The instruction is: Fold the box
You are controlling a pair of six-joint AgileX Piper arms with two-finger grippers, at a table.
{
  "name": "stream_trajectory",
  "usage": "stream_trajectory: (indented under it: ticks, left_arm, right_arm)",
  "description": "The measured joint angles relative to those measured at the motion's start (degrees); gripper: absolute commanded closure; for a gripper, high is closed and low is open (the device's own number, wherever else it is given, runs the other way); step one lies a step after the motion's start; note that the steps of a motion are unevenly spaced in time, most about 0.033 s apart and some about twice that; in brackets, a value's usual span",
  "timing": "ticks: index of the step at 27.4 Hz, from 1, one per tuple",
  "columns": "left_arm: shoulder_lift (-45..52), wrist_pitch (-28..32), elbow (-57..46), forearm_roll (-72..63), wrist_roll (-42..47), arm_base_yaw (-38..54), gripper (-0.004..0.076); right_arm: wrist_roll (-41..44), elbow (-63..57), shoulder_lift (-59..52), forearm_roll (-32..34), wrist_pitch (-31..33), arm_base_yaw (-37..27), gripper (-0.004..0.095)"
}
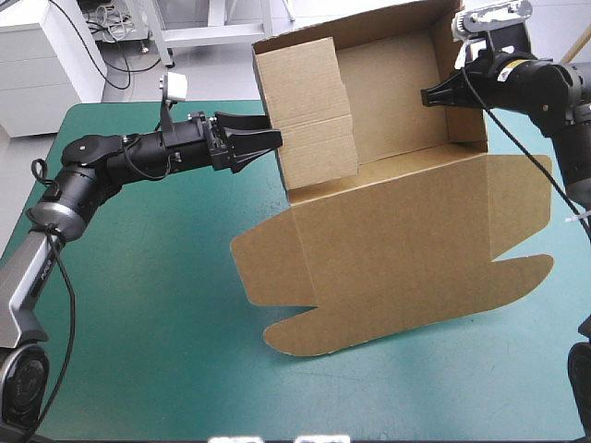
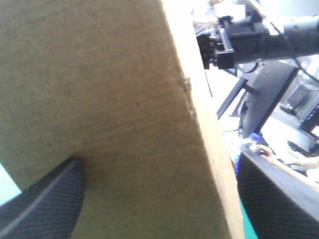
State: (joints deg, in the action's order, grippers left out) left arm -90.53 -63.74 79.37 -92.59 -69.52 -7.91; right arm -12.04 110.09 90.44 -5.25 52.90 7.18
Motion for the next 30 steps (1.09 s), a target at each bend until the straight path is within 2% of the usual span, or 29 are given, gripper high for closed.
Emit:
stream_trajectory:
  ticks: [3,6,9,14,20,25,30]
  left_arm:
    - [0.0,8.84,3.44,7.75,5.91,-3.14,0.0132]
    - [0.0,18.26,9.12,19.77,16.03,-7.05,0.0142]
    - [0.0,21.64,13.27,30.01,25.49,-9.21,0.0142]
    - [0.0,24.13,17.9,46.38,40.49,-12.01,0.0142]
    - [0.0,23.35,21.48,64.37,54.99,-13.45,0.015]
    - [0.0,22.84,22.0,77.09,65.32,-13.59,0.0233]
    - [0.0,22.88,22.0,81.98,69.52,-13.64,0.0294]
  right_arm:
    - [1.22,0.0,0.0,0.7,-1.28,-0.05,0.0921]
    - [2.27,0.0,0.06,0.97,-2.67,-0.05,0.0922]
    - [3.35,0.0,0.3,1.33,-3.87,0.29,0.0921]
    - [7.14,-0.02,0.87,5.25,-6.37,3.11,0.0922]
    - [13.37,-0.02,2.67,10.74,-8.49,7.65,0.0922]
    - [17.78,-0.17,4.15,13.4,-11.76,10.37,0.0922]
    - [21.02,-0.46,5.63,15.49,-13.49,12.02,0.0922]
